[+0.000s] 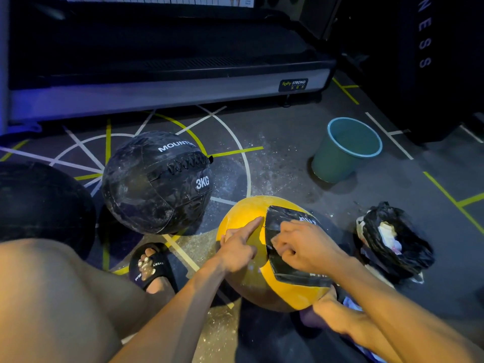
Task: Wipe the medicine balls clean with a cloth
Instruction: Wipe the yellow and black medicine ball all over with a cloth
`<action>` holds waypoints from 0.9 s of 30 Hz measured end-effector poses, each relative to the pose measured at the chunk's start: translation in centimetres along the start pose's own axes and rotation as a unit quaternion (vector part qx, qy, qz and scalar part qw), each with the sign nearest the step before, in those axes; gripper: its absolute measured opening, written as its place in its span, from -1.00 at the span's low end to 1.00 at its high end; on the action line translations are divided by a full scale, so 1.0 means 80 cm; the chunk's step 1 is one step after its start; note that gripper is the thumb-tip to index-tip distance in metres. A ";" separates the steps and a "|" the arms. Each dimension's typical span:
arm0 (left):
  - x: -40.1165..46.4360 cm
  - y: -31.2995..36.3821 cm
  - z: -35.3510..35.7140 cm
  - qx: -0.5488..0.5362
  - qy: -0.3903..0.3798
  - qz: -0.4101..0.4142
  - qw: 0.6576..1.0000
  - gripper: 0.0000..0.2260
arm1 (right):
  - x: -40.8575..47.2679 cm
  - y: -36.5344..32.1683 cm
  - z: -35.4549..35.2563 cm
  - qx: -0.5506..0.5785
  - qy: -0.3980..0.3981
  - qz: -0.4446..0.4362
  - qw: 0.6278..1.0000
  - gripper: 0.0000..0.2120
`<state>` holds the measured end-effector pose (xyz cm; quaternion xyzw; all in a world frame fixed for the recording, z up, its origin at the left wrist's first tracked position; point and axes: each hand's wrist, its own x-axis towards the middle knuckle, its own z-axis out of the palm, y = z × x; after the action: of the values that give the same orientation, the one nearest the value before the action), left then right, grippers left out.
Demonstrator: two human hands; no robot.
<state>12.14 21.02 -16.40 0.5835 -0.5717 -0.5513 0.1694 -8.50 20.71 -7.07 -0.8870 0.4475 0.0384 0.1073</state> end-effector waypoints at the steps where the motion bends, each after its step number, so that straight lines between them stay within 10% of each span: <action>1: 0.000 0.001 0.000 -0.001 0.002 -0.001 1.000 -0.19 | 0.001 0.005 -0.005 -0.001 0.030 0.015 0.999 -0.80; 5: -0.002 0.004 -0.004 -0.022 0.020 -0.011 1.000 -0.19 | 0.010 -0.002 -0.011 0.013 0.122 0.065 0.990 -0.84; 11: 0.003 -0.004 -0.004 -0.019 0.021 0.007 1.000 -0.20 | -0.002 -0.015 -0.014 -0.017 -0.053 -0.009 0.998 -0.60; 16: 0.013 -0.005 -0.005 -0.020 0.024 -0.001 1.000 -0.21 | 0.013 -0.007 -0.027 0.033 0.096 0.094 0.990 -0.79; 22: 0.007 -0.002 -0.005 -0.022 0.024 -0.001 0.999 -0.22 | 0.006 -0.024 -0.006 0.040 -0.053 -0.018 0.998 -0.67; 27: 0.021 -0.011 -0.004 -0.025 0.038 0.008 0.999 -0.22 | 0.008 -0.020 0.000 0.021 0.105 0.077 0.991 -0.78</action>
<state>12.39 19.74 -17.81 0.5948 -0.5559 -0.5415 0.2096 -6.82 21.10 -6.91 -0.8468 0.5235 -0.0563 0.0753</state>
